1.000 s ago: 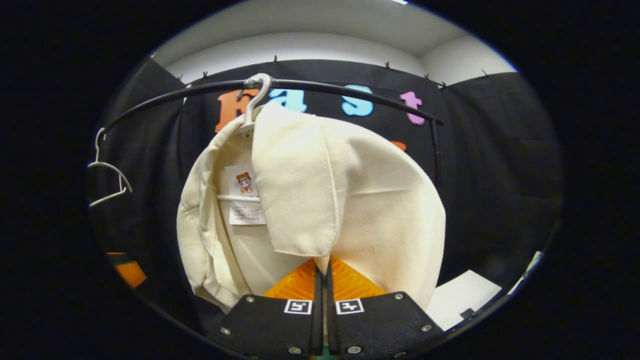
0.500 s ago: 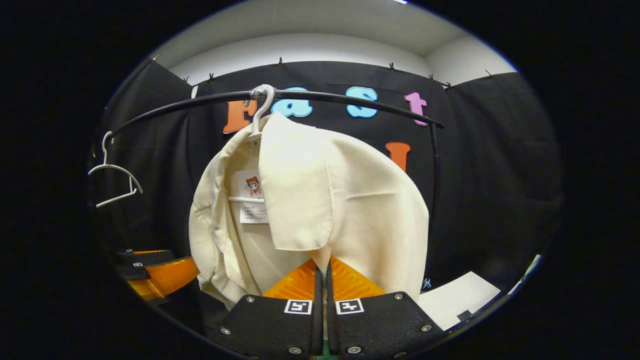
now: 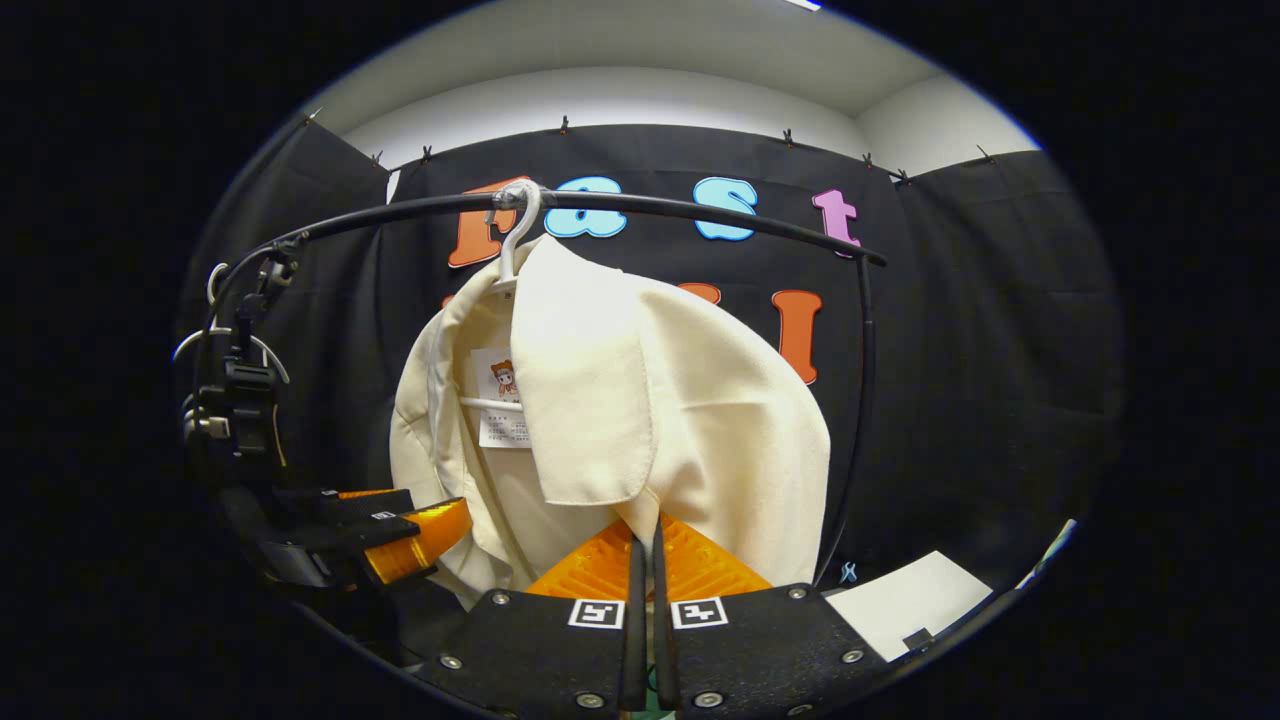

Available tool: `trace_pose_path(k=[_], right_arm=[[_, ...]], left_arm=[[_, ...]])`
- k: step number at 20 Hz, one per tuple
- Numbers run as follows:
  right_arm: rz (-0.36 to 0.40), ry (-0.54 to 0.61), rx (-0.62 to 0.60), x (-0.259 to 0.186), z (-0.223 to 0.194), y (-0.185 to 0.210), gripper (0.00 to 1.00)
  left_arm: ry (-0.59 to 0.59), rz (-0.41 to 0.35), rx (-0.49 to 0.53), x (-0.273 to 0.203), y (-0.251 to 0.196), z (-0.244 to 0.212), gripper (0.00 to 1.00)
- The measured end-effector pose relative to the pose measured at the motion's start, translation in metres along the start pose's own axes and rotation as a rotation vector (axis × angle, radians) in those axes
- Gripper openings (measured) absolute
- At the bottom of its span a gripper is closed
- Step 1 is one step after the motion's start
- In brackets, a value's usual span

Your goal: Grasp the clothes on the hanger with both hands and then place them into the laundry hamper below.

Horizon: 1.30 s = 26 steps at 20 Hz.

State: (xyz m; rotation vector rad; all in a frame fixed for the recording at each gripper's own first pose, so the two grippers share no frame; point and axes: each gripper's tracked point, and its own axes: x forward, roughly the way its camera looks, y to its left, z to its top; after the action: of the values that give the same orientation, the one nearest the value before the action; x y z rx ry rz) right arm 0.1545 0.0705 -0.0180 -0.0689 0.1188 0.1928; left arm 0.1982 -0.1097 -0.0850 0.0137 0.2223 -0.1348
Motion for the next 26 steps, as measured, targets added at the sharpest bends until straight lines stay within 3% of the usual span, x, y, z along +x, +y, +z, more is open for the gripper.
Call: trace_pose_path(k=[14, 17, 20, 24, 25, 26], right_arm=[[-0.006, 0.009, 0.001, 0.0, 0.003, -0.004, 0.03], [-0.006, 0.012, -0.003, -0.002, 0.003, -0.003, 0.03], [-0.006, 0.011, -0.009, -0.003, 0.006, -0.005, 0.03], [-0.002, -0.006, -0.006, -0.008, 0.018, -0.008, 0.03], [0.001, -0.013, -0.007, -0.01, 0.021, -0.008, 0.02], [0.004, -0.016, -0.008, -0.01, 0.023, -0.007, 0.02]], left_arm=[[0.007, -0.047, -0.078, 0.048, -0.009, 0.001, 0.78], [0.009, -0.055, -0.092, 0.051, -0.01, 0.002, 0.52], [0.016, -0.077, -0.069, 0.049, -0.013, 0.003, 0.39], [0.026, -0.064, -0.024, 0.037, 0.001, 0.004, 0.1], [0.022, -0.037, -0.02, 0.032, 0.009, 0.007, 0.11], [0.016, -0.019, -0.022, 0.026, 0.015, 0.01, 0.04]])
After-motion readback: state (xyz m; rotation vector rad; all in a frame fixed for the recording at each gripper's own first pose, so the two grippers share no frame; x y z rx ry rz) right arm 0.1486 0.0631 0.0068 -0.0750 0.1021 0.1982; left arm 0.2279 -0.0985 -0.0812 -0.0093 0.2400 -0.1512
